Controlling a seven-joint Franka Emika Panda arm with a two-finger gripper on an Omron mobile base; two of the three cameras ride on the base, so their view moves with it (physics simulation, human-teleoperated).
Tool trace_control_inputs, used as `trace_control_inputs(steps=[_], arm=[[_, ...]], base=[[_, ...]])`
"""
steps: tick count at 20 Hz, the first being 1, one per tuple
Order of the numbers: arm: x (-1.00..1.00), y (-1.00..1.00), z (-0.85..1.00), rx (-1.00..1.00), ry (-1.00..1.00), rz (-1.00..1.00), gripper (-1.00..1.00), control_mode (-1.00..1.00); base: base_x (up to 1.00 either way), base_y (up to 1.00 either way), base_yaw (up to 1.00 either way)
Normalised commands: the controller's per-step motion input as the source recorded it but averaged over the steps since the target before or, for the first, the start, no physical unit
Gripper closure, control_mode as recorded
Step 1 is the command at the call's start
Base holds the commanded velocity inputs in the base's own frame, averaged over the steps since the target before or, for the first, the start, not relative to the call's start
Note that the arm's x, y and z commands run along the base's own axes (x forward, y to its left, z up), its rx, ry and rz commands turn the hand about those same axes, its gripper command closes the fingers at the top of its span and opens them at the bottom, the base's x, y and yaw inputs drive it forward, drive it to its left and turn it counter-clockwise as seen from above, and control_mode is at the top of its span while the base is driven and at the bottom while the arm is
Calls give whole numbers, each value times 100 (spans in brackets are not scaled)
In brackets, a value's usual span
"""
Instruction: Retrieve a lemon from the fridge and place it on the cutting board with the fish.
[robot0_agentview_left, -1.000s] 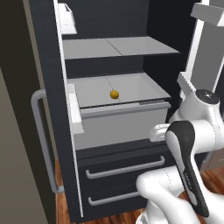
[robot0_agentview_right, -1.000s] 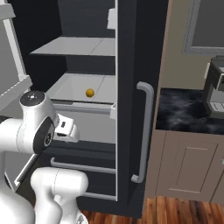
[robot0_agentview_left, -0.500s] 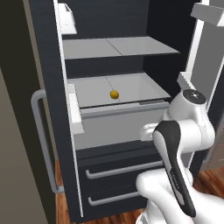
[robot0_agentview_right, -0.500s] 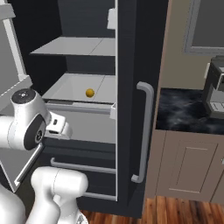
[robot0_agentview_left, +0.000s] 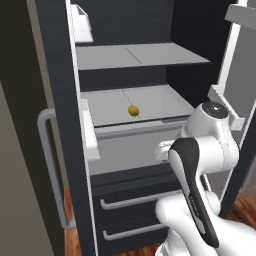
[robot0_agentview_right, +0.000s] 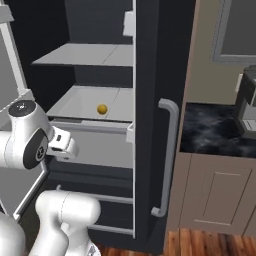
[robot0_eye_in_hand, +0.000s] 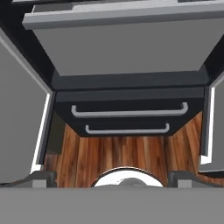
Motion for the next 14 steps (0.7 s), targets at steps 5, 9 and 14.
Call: trace_control_inputs(steps=[5, 9, 14], arm=[[0, 0, 0, 0, 0, 0, -100, 100], [0, 0, 0, 0, 0, 0, -100, 100], [0, 0, 0, 0, 0, 0, -100, 100]], base=[[40, -12, 0], [55, 0, 0], [66, 0, 0]])
